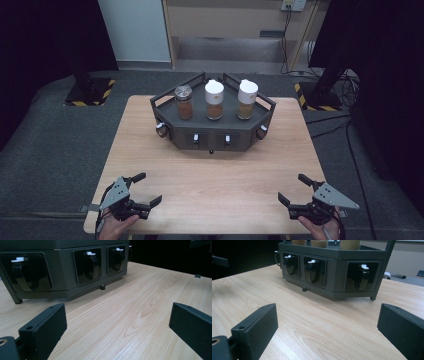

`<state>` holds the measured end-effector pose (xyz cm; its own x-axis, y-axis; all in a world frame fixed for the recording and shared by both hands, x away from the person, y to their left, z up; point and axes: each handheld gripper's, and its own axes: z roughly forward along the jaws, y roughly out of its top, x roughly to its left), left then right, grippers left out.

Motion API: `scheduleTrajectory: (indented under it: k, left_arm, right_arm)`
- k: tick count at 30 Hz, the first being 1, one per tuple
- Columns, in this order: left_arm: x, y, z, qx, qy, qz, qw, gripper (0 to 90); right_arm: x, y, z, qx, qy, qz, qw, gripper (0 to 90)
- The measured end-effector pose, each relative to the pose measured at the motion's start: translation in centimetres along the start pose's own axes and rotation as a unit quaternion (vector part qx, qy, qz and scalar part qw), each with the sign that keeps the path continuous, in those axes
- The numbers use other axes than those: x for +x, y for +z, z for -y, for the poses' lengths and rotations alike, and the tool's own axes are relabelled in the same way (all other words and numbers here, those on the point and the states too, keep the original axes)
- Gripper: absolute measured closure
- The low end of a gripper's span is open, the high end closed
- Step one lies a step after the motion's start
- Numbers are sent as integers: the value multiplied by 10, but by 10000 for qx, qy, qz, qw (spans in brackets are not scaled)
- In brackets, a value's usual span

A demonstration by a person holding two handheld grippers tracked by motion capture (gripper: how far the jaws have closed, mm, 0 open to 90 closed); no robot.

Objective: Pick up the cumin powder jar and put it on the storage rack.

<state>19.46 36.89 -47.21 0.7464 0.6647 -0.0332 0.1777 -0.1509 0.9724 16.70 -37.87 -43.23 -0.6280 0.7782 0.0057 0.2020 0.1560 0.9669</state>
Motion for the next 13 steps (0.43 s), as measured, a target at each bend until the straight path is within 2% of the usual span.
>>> scheduleTrajectory:
  k: [13]
  left_arm:
    - [0,1,0,8,-10,19,10000,3]
  right_arm:
    - [-2,1,0,79,77,-27,9999,33]
